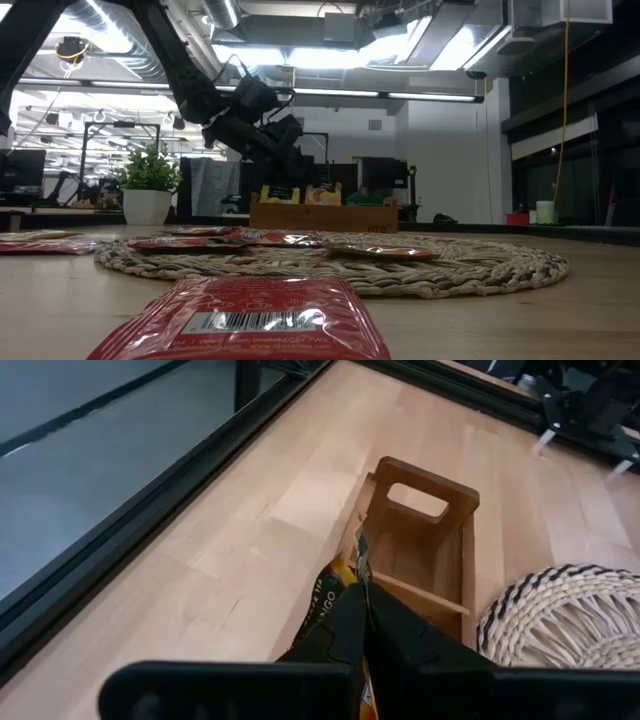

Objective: Pick & Place Tea
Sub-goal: Put the orange tea bag into the middle of the wooden organizer, then put the right orange tea bag into the middle of the wooden organizer

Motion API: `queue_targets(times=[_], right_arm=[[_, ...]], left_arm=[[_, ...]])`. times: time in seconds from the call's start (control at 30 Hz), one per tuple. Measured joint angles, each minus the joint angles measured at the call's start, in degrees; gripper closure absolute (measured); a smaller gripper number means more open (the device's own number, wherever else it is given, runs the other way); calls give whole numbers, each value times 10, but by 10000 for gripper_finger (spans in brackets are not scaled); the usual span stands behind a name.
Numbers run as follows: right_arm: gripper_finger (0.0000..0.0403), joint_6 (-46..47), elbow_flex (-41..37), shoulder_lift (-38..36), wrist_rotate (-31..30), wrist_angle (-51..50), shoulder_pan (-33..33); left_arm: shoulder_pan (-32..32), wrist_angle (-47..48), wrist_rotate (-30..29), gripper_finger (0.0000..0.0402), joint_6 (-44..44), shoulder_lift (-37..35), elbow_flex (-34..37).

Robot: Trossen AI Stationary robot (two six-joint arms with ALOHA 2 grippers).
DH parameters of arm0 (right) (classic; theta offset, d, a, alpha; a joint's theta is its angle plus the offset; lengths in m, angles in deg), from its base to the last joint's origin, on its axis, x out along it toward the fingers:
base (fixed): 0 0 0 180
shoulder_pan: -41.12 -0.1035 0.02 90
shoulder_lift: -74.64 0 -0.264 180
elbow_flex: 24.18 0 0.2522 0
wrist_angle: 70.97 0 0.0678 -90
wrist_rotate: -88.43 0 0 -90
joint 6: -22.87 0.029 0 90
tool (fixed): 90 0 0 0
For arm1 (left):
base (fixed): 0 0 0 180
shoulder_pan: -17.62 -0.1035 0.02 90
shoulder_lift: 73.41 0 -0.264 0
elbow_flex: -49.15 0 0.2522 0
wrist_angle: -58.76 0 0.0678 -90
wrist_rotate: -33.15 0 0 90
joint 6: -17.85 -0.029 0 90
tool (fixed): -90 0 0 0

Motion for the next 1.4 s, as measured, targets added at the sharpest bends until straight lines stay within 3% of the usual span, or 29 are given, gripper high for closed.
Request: queue_targets(times=[0.37,0.57,0.7,1.1,1.4], right_arm=[[218,-4,0,0,0,0,0],[218,-6,0,0,17,-2,0],[218,-5,0,0,63,-6,0],[218,41,0,47,147,-78,0],[218,41,0,132,239,-111,-13]], left_arm=[[0,0,2,325,9,0,0],[1,2,47,299,40,-27,0],[8,7,74,295,59,-68,0],[94,124,63,297,42,-231,-1],[175,213,-8,304,33,-332,-1]])
